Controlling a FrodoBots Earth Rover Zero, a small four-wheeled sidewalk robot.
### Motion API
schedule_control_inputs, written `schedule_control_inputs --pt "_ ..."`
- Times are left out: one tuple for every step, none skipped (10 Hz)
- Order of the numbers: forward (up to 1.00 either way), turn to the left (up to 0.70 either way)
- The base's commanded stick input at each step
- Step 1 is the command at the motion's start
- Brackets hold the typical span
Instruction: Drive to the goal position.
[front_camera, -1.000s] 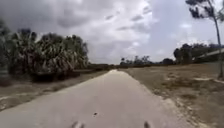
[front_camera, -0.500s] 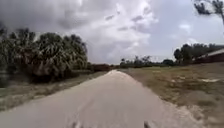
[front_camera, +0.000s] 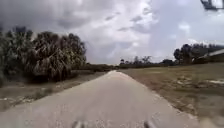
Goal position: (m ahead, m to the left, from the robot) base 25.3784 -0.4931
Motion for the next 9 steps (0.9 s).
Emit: schedule_control_inputs --pt "0.85 0.0" --pt "0.85 0.0" --pt "0.85 0.0" --pt "0.85 -0.01" --pt "0.85 -0.14" --pt "0.85 -0.28" --pt "0.85 -0.17" --pt "0.85 0.0" --pt "0.85 0.0"
